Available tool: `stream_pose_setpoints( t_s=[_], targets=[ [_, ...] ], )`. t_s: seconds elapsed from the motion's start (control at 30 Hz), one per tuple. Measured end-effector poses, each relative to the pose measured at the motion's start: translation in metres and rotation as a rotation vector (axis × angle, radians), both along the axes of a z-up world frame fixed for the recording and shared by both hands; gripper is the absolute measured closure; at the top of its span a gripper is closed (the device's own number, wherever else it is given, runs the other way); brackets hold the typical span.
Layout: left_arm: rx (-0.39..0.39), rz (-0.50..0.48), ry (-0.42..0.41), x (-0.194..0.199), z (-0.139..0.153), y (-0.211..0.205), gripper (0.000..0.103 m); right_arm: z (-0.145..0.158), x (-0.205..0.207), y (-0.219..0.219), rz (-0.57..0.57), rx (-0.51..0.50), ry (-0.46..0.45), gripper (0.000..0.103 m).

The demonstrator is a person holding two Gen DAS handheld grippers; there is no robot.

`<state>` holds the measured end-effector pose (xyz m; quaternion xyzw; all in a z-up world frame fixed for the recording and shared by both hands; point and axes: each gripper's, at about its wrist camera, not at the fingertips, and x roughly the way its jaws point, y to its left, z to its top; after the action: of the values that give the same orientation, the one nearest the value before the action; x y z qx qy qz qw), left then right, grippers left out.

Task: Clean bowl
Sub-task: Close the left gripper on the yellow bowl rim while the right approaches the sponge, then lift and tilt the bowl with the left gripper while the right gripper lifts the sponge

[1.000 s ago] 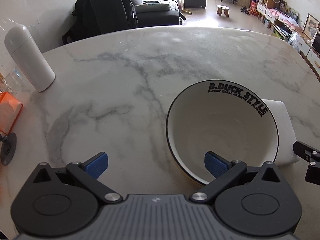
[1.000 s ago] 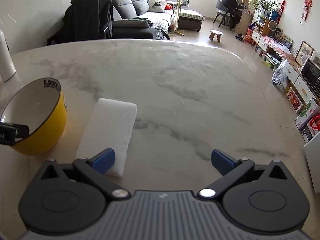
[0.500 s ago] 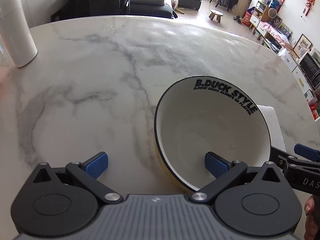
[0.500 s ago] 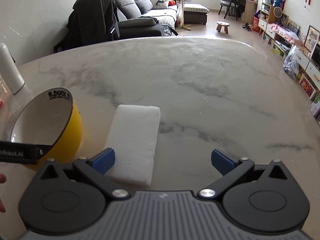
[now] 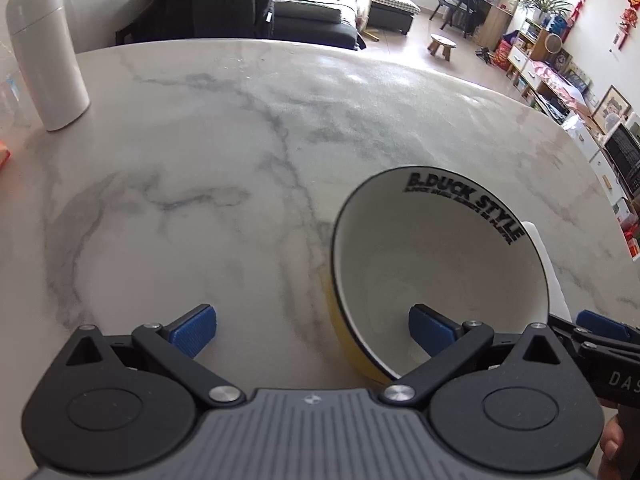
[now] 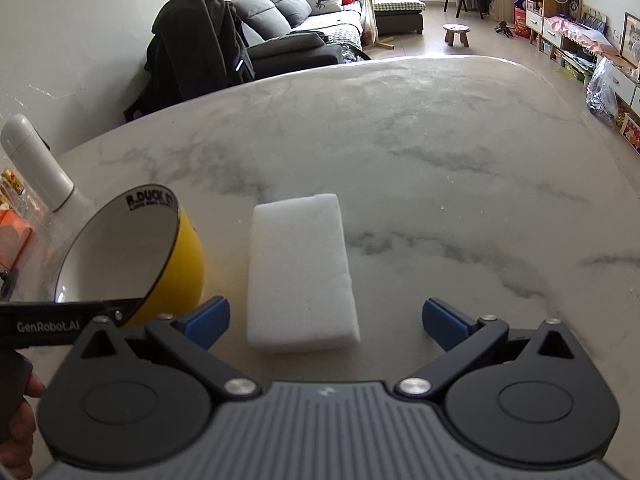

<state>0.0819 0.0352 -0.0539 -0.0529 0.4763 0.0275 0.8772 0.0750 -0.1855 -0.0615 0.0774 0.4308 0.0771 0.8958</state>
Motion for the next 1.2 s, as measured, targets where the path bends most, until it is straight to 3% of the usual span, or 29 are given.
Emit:
stream_pose_setpoints(
  t_s=[0.1,0.3,0.37,0.43,0.5,0.57,0.77,0.93,1.07,1.2],
  targets=[
    [0.015,0.011,-0.021,-0.001,0.002,0.003,0.013,0.000,0.000,-0.001,-0.013,0.009,-0.003,0.000],
    [-0.085,0.007,-0.057,-0.007,0.007,0.011,0.044,-0.002,0.000,0.005,-0.011,-0.029,-0.014,0.000],
    [-0.109,0.008,-0.078,-0.008,0.007,0.011,0.048,-0.003,-0.001,0.009,-0.004,-0.052,-0.019,0.000],
    [-0.129,0.007,-0.101,-0.009,0.006,0.010,0.060,-0.004,-0.002,0.011,0.000,-0.066,-0.024,0.000],
    [-0.145,-0.004,-0.117,-0.009,0.009,0.008,0.082,-0.004,-0.005,0.011,0.003,-0.070,-0.035,0.001],
    [-0.131,-0.014,-0.130,-0.009,0.011,0.003,0.092,-0.004,-0.006,0.010,0.006,-0.090,-0.052,0.010],
    [-0.031,-0.040,-0.159,-0.011,0.016,-0.010,0.093,-0.001,-0.008,0.002,0.013,-0.058,-0.080,0.039],
    [0.077,-0.069,-0.220,-0.018,0.024,-0.023,0.094,0.001,-0.011,-0.008,0.015,0.000,-0.085,0.042],
    [0.121,-0.095,-0.246,-0.024,0.031,-0.028,0.094,0.007,-0.016,-0.010,0.019,0.002,-0.112,0.043],
    [0.174,-0.130,-0.269,-0.029,0.033,-0.038,0.094,0.024,-0.027,-0.013,0.031,0.019,-0.176,0.043]
  ],
)
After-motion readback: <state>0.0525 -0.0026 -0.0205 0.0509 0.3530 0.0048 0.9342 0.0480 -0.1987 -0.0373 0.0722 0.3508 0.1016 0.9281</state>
